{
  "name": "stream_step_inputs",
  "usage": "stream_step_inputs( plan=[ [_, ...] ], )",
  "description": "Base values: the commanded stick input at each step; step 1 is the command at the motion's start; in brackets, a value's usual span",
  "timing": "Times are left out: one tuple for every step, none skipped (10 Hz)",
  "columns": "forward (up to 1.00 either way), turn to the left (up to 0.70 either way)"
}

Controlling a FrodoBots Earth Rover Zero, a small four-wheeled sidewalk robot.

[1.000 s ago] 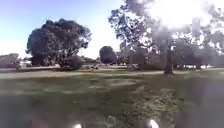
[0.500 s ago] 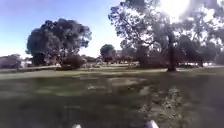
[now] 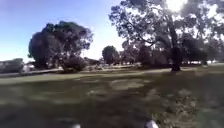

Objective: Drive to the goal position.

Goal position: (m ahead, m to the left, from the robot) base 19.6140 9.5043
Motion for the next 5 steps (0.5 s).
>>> stream_step_inputs(
  plan=[
    [0.70, -0.03],
    [0.70, -0.22],
    [0.70, -0.28],
    [0.70, -0.28],
    [0.70, -0.12]
  ],
)
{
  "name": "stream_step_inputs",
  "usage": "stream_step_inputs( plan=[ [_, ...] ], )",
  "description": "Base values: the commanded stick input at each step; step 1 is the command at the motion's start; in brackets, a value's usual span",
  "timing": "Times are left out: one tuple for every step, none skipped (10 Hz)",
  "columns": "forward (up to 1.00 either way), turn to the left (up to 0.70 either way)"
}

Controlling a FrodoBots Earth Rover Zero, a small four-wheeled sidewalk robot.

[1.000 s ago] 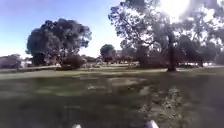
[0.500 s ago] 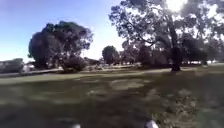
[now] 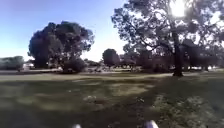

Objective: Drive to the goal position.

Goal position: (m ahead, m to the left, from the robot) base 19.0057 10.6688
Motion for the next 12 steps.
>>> stream_step_inputs(
  plan=[
    [0.70, 0.00],
    [0.70, 0.00],
    [0.70, 0.00],
    [0.70, 0.00],
    [0.70, 0.00],
    [0.70, 0.00],
    [0.70, 0.00],
    [0.70, 0.00],
    [0.70, 0.00],
    [0.70, 0.00],
    [0.70, 0.00],
    [0.70, 0.00]
  ],
)
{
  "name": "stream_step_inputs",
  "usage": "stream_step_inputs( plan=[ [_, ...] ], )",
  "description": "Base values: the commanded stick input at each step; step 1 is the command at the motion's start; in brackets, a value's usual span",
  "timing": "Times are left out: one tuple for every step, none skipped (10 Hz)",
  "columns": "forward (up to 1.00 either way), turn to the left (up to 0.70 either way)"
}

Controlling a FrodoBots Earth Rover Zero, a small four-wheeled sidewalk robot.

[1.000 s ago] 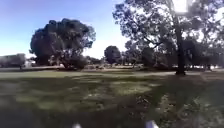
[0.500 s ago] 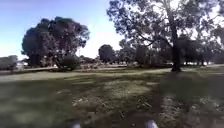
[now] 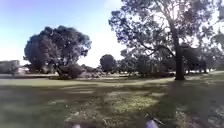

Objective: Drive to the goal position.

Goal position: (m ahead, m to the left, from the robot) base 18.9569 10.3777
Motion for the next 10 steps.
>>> stream_step_inputs(
  plan=[
    [0.70, 0.00],
    [0.70, 0.00],
    [0.70, 0.00],
    [0.70, 0.00],
    [0.70, 0.00],
    [0.70, 0.00],
    [0.70, 0.00],
    [0.70, 0.00],
    [0.70, 0.00],
    [0.70, 0.00]
  ],
)
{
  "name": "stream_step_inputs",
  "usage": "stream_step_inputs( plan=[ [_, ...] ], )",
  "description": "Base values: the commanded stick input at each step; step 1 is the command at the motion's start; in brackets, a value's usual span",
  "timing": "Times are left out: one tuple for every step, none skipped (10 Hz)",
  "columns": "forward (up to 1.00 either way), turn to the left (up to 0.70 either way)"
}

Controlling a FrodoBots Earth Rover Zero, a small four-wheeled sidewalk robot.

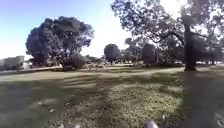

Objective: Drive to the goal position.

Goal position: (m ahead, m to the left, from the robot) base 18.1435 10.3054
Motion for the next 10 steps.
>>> stream_step_inputs(
  plan=[
    [0.70, 0.00],
    [0.70, 0.00],
    [0.70, 0.00],
    [0.70, 0.00],
    [0.70, 0.00],
    [0.70, 0.00],
    [0.70, 0.00],
    [0.70, 0.00],
    [0.70, 0.00],
    [0.70, 0.00]
  ],
)
